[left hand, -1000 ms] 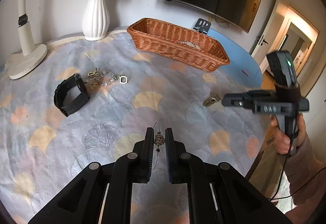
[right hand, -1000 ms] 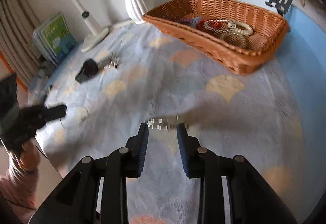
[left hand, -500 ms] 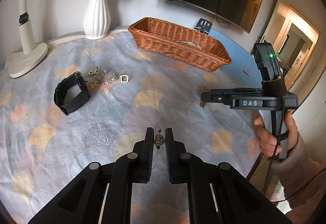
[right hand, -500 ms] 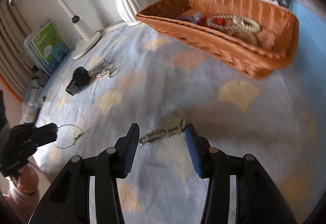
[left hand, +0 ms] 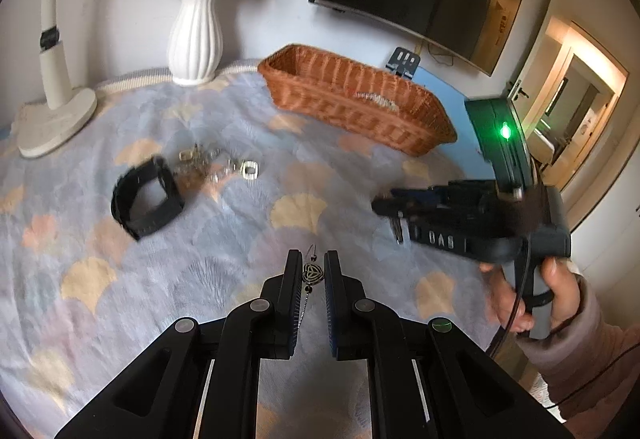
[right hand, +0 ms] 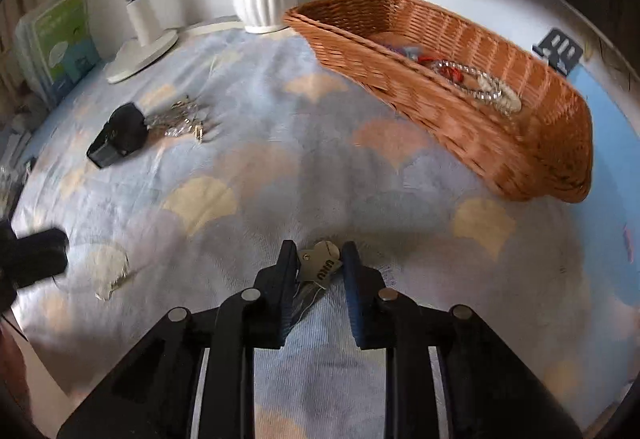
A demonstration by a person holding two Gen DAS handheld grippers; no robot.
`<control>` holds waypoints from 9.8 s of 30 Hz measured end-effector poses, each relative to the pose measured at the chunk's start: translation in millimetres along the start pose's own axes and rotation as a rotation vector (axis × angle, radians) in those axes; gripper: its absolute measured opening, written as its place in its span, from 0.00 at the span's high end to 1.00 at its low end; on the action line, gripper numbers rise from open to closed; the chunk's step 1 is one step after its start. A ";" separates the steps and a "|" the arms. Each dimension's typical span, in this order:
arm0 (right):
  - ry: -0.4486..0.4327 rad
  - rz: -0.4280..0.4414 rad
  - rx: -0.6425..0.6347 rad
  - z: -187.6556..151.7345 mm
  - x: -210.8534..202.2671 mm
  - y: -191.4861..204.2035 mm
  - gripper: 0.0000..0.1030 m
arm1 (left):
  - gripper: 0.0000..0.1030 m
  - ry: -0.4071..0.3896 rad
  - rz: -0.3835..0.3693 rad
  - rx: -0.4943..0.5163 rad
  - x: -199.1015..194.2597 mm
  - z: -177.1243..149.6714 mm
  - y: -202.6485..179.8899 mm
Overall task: Organize jewelry
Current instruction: 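Carry the bracelet and keys into the wicker basket and open both tools, then move both tools back over the black watch and chain, then grasp the black watch with the left tool while the right grasps a small charm, then carry the watch and charm into the wicker basket and open both tools, then move both tools back over the remaining silver chain and charm, then grasp the gold charm with the left tool while the right grasps the silver chain bracelet, then carry the charm and chain bracelet into the wicker basket and open both tools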
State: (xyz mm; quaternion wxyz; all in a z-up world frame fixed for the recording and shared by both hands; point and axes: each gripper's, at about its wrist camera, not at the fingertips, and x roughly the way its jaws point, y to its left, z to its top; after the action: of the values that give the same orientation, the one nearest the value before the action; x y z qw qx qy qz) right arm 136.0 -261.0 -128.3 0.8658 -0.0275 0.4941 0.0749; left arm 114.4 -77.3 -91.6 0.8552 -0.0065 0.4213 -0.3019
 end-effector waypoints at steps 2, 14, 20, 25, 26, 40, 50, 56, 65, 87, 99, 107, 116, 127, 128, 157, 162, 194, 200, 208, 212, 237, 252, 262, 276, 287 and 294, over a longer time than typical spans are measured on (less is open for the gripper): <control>-0.026 0.025 -0.002 5.7 -17.4 -5.4 0.75 | 0.90 -0.011 -0.016 0.014 -4.0 12.6 -1.6; -0.229 0.021 0.185 79.3 -85.9 -115.8 0.75 | 0.90 -0.083 -0.065 0.156 14.8 150.9 -32.6; -0.187 0.102 0.353 113.4 -48.7 -182.0 0.75 | 0.90 -0.101 -0.105 0.210 62.7 216.2 -68.4; -0.116 0.091 0.420 140.0 -3.0 -206.0 0.75 | 0.90 -0.070 -0.061 0.205 121.7 243.9 -71.2; -0.101 0.096 0.414 147.6 5.1 -206.3 0.75 | 0.90 -0.059 -0.045 0.190 135.3 247.8 -67.2; -0.065 -0.004 0.317 179.3 43.8 -187.8 0.72 | 0.62 -0.023 0.042 0.064 182.3 249.5 -24.9; -0.160 0.114 0.256 148.8 -37.5 -134.4 0.64 | 0.53 -0.171 0.055 0.066 52.5 229.2 -29.5; -0.234 0.167 0.133 114.3 -83.2 -61.2 0.52 | 0.37 -0.308 0.097 0.033 -55.6 188.5 -16.6; -0.307 0.148 0.055 60.1 -56.9 9.5 0.52 | 0.37 -0.395 0.229 0.003 -130.6 105.1 18.7; 0.013 0.320 -0.033 73.3 37.5 40.6 0.52 | 0.38 -0.016 0.204 -0.060 31.0 37.1 88.5; 0.020 0.278 -0.152 83.3 72.4 72.6 0.75 | 0.70 0.035 0.210 -0.069 61.3 29.6 93.9; -0.004 0.242 -0.214 81.6 70.6 84.2 0.77 | 0.73 0.061 0.207 -0.094 67.2 29.8 96.1; -0.028 0.227 -0.228 67.4 51.3 81.1 0.96 | 0.80 0.060 0.205 -0.077 63.4 26.5 90.9; -0.079 0.333 -0.125 41.5 -16.5 48.3 0.96 | 0.81 0.027 0.019 -0.162 27.0 14.7 90.1; -0.087 0.344 -0.113 39.2 -23.2 44.2 0.96 | 0.81 0.027 -0.009 -0.171 23.8 13.5 89.6; -0.277 0.037 0.309 68.6 -90.6 -177.2 0.96 | 0.81 -0.082 -0.118 0.088 78.6 203.2 -53.6; -0.198 0.033 0.349 90.2 -41.3 -200.7 0.96 | 0.81 -0.025 -0.065 0.078 136.6 218.1 -56.0; -0.252 0.271 0.167 71.5 -67.8 -38.1 0.54 | 0.47 -0.283 0.069 -0.024 -69.1 134.9 53.4; -0.218 0.287 0.104 63.7 -32.0 8.5 0.54 | 0.47 -0.221 0.123 -0.067 -61.2 95.2 91.5; -0.213 0.229 0.031 57.0 -1.4 30.8 0.54 | 0.47 -0.120 0.083 -0.198 -14.8 74.7 135.5; -0.107 0.282 0.036 67.5 12.8 31.2 0.54 | 0.47 -0.005 0.081 -0.203 22.8 75.4 143.2; 0.000 0.101 -0.071 50.3 44.8 41.8 0.96 | 0.49 0.035 -0.003 -0.186 60.7 62.2 143.9; -0.036 0.113 0.076 42.2 42.2 -0.3 0.89 | 0.56 0.171 0.126 0.049 117.9 90.7 107.7; -0.043 0.067 0.017 46.4 51.0 15.9 0.83 | 0.90 0.141 0.140 0.124 126.0 88.9 93.1; -0.095 0.170 0.034 21.8 -21.8 9.9 0.96 | 0.90 0.008 -0.200 -0.025 41.5 103.2 85.5; -0.257 0.121 0.141 31.2 -117.1 -47.6 0.96 | 0.90 -0.050 -0.224 0.068 14.8 143.6 29.7; -0.328 0.026 0.188 83.0 -124.6 -105.6 0.96 | 0.90 -0.060 -0.209 0.106 47.7 195.3 -2.5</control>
State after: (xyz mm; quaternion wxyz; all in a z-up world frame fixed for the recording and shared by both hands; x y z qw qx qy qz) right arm 160.9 -367.9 18.3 0.9324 0.0724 0.3514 0.0429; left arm 276.6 -151.7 0.8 0.8306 -0.0140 0.3758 -0.4108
